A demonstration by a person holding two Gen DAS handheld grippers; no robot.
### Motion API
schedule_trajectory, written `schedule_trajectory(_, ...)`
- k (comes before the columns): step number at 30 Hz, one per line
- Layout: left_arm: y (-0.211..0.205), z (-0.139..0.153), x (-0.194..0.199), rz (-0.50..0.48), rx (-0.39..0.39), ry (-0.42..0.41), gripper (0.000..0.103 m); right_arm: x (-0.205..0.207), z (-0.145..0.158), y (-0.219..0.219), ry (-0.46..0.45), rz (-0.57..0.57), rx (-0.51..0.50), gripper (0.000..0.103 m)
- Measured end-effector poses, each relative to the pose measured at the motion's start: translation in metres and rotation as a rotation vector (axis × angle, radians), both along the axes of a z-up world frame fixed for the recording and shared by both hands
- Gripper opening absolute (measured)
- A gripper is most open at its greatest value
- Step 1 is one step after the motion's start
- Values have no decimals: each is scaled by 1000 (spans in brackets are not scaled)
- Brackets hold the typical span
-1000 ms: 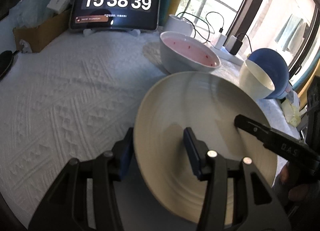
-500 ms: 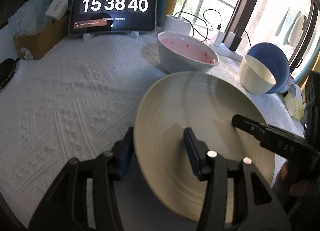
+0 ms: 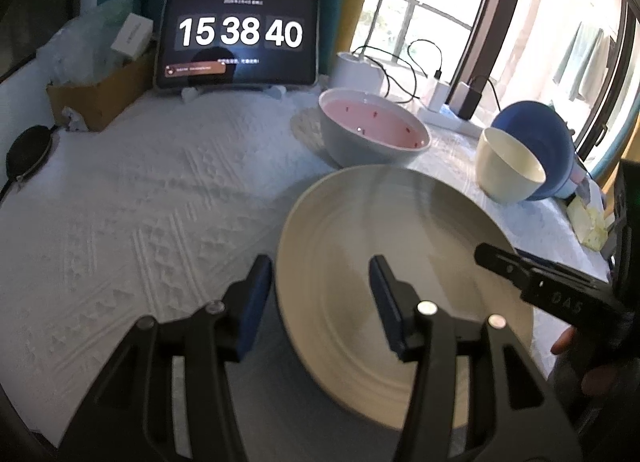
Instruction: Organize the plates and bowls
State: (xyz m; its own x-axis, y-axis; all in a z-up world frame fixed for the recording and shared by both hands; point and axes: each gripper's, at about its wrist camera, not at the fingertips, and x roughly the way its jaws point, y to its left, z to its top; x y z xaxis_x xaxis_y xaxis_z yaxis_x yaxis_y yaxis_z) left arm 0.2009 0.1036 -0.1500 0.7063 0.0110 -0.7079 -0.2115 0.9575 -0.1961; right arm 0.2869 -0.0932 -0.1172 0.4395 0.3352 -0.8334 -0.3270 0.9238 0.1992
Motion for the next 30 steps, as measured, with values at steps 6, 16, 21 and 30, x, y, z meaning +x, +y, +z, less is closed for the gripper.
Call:
schedule_trajectory(6,-3,10,-6,22,12,-29,52,-4,9,-18,-28,-32,5,51)
schedule_trajectory(16,-28,36,-14,-5,58,-112,53,-9,22,-45,-60,-71,25,51)
schedule_trajectory(21,-51,43,-9,-60,55,-125,53,-12,29,-59,-81,-83,37,51)
schedule_trajectory(30,-95,48,8,-148,43,-127,53,-12,38,-94,-105,-124,58,51)
